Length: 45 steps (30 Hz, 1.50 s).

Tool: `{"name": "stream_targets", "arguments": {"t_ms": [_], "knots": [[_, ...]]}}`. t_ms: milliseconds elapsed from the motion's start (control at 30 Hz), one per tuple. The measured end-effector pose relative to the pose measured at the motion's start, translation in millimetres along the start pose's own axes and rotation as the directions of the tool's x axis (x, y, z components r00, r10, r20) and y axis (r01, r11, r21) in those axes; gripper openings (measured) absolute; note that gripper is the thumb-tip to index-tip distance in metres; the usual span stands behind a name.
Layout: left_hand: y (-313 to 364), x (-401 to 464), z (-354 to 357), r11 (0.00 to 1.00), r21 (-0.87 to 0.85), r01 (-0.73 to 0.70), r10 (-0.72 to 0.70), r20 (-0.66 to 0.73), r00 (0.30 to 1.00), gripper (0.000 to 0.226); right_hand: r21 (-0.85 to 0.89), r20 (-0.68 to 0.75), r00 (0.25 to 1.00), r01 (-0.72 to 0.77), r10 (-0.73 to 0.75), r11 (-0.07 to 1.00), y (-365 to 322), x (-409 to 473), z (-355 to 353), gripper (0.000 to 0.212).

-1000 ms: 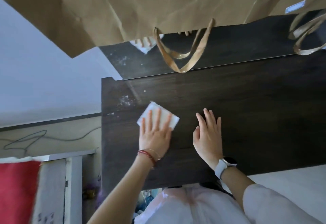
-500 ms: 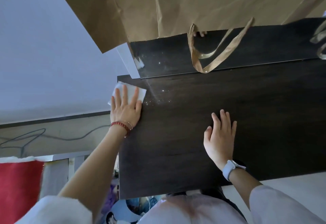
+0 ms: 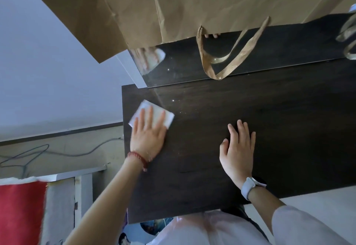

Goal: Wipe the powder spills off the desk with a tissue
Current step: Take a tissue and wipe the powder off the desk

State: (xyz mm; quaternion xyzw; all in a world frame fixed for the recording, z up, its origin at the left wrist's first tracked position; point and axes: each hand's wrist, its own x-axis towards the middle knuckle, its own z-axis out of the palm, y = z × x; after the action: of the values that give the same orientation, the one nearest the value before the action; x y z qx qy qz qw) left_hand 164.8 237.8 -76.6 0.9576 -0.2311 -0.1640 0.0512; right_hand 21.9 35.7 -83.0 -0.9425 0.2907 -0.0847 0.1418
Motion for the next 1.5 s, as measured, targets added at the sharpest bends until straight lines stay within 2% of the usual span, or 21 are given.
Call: {"name": "stream_targets", "arguments": {"t_ms": [100,167,267,400,467,533,633,733,867,933,1000,1100,1233,1333,1433,1500], "knots": [[6.7,46.4,-12.1,0.948,-0.151,0.281,-0.290,-0.045,0.956,0.052,-0.007,-0.014,1.000,0.000,0.000,1.000,-1.4,0.2,-0.3,0.040],[23.7,59.6,-11.6,0.919,-0.194,0.342,-0.357,-0.049,0.933,0.052,-0.002,-0.016,1.000,0.003,-0.003,1.000,-1.7,0.4,-0.7,0.040],[61.2,62.0,-4.6,0.961,-0.141,0.239,-0.249,-0.061,0.967,0.053,0.007,-0.013,1.000,0.003,-0.003,1.000,-1.0,0.0,-1.8,0.042],[113.1,68.1,-3.0,0.994,-0.094,-0.058,0.055,-0.035,0.998,0.053,0.014,-0.012,1.000,-0.009,0.009,1.000,-2.3,-0.2,-4.4,0.041],[113.7,74.3,-7.0,0.984,-0.053,-0.171,0.170,-0.020,0.985,0.052,0.017,-0.010,1.000,-0.008,0.009,1.000,-2.6,0.1,-5.4,0.042],[91.1,77.0,-10.4,0.982,-0.031,-0.187,0.186,-0.026,0.982,0.052,0.017,-0.012,1.000,-0.003,0.004,1.000,-1.6,0.1,-5.4,0.042],[30.6,60.7,-14.1,0.996,-0.082,0.025,-0.031,-0.073,0.997,0.052,0.026,-0.011,1.000,0.002,-0.001,1.000,-0.6,-0.4,-4.4,0.042],[-14.2,45.4,-23.1,0.961,-0.153,0.229,-0.244,-0.091,0.965,0.050,0.023,-0.004,1.000,-0.004,0.004,1.000,-0.6,0.4,-4.4,0.042],[10.7,60.8,-29.1,0.908,-0.200,0.368,-0.382,-0.035,0.924,0.053,0.020,-0.009,1.000,-0.007,0.007,1.000,-0.3,0.6,-3.8,0.045],[34.6,65.8,-26.7,0.902,-0.206,0.379,-0.394,-0.031,0.919,0.055,0.019,-0.012,1.000,-0.003,0.003,1.000,-0.3,0.6,-3.5,0.045],[60.9,65.6,-21.8,0.944,-0.160,0.290,-0.301,-0.047,0.952,0.054,0.015,-0.013,1.000,-0.001,0.001,1.000,-0.8,1.0,-3.3,0.045],[107.9,67.4,-15.3,0.998,-0.065,-0.003,0.001,-0.027,1.000,0.052,0.018,-0.024,1.000,-0.005,0.006,1.000,-1.0,0.1,-2.8,0.042],[131.5,84.5,-15.8,0.951,0.037,-0.307,0.300,0.131,0.945,0.051,0.034,-0.021,1.000,-0.002,0.003,0.999,0.6,-0.2,-2.5,0.040],[100.0,73.3,-16.6,0.915,0.115,-0.386,0.369,0.140,0.919,0.050,0.047,-0.024,1.000,-0.007,0.008,0.999,1.1,-0.7,-3.9,0.041],[63.0,8.4,-11.1,0.910,0.113,-0.398,0.386,0.116,0.915,0.048,0.030,-0.011,1.000,0.001,0.000,1.000,1.1,0.3,-5.4,0.042],[45.0,-42.1,-6.2,0.876,0.153,-0.457,0.442,0.119,0.889,0.049,0.031,-0.005,1.000,0.000,0.000,1.000,1.5,0.4,-4.5,0.044]]}}
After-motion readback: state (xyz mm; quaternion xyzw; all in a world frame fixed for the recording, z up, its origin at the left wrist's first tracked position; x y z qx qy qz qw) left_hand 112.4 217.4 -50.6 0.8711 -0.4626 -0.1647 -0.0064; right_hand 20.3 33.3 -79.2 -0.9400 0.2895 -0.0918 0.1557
